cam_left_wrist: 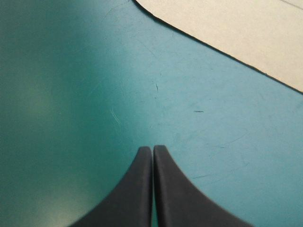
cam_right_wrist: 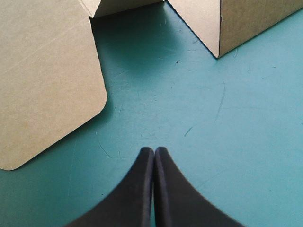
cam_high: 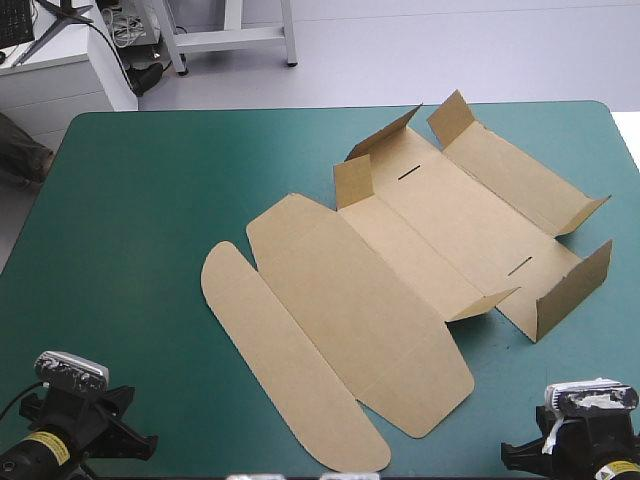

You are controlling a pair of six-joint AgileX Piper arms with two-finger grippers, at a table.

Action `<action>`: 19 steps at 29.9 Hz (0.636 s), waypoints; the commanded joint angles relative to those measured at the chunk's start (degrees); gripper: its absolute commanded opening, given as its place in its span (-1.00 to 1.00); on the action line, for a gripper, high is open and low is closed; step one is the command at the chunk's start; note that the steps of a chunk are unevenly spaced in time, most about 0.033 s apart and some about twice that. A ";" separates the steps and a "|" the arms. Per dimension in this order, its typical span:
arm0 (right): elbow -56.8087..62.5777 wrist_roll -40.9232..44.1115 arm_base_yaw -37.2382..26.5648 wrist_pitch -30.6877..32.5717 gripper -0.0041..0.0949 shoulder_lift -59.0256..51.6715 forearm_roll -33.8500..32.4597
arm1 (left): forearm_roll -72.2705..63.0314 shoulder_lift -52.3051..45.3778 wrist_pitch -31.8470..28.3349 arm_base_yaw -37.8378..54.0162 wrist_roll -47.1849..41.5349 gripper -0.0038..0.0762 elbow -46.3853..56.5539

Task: Fold the box

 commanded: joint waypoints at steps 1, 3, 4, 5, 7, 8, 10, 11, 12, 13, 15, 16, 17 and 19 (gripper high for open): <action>-1.51 -0.30 0.12 -3.15 -0.96 0.94 1.11 | -0.21 0.56 -3.04 -0.19 -0.23 -0.93 -1.41; -1.51 -0.30 0.12 -3.15 -0.96 0.94 1.11 | -0.21 0.56 -3.04 -0.19 -0.23 -0.93 -1.41; -1.51 -0.30 0.12 -3.15 -0.96 0.94 1.11 | -0.21 0.56 -3.04 -0.19 -0.23 -0.93 -1.41; -1.51 -0.30 0.12 -3.15 -0.96 0.94 1.11 | -0.21 0.56 -3.04 -0.19 -0.23 -0.93 -1.41; -1.51 -0.30 0.12 -3.15 -0.96 0.94 1.11 | -0.21 0.56 -3.04 -0.19 -0.23 -0.93 -1.41; -1.51 -0.30 0.12 -3.15 -0.96 0.94 1.11 | -0.21 0.56 -3.04 -0.19 -0.23 -0.93 -1.41; -1.51 -0.30 0.12 -3.15 -0.96 0.94 0.89 | -0.21 0.56 -3.04 -0.19 -0.23 -0.93 -1.41; -1.51 -0.30 0.12 -3.15 -0.96 0.94 0.71 | -0.21 0.56 -3.04 -0.19 -0.23 -0.93 -1.41; -1.51 -0.30 0.12 -3.15 -0.96 0.94 0.30 | -0.21 0.56 -3.04 -0.19 -0.33 -0.93 -1.41; -1.51 -0.30 0.12 -3.15 -0.96 0.94 -0.15 | -0.21 0.56 -3.04 -0.19 -0.33 -0.93 -1.41; -1.65 -0.18 0.12 -3.02 -0.96 0.94 -0.86 | -0.21 0.56 -3.04 -0.19 -0.46 -0.93 -1.41; -1.99 0.68 0.12 -2.47 -0.96 1.15 -0.99 | -0.21 0.56 -3.04 -0.19 -1.71 -0.93 -1.41; -2.44 2.64 0.12 -1.99 -0.96 1.63 -1.41 | -0.21 0.56 -3.04 -0.19 -1.54 -0.93 -1.41; -3.82 5.77 0.12 -0.97 -0.96 3.14 -1.72 | -0.21 0.56 -3.04 -0.19 -1.57 -0.93 -1.41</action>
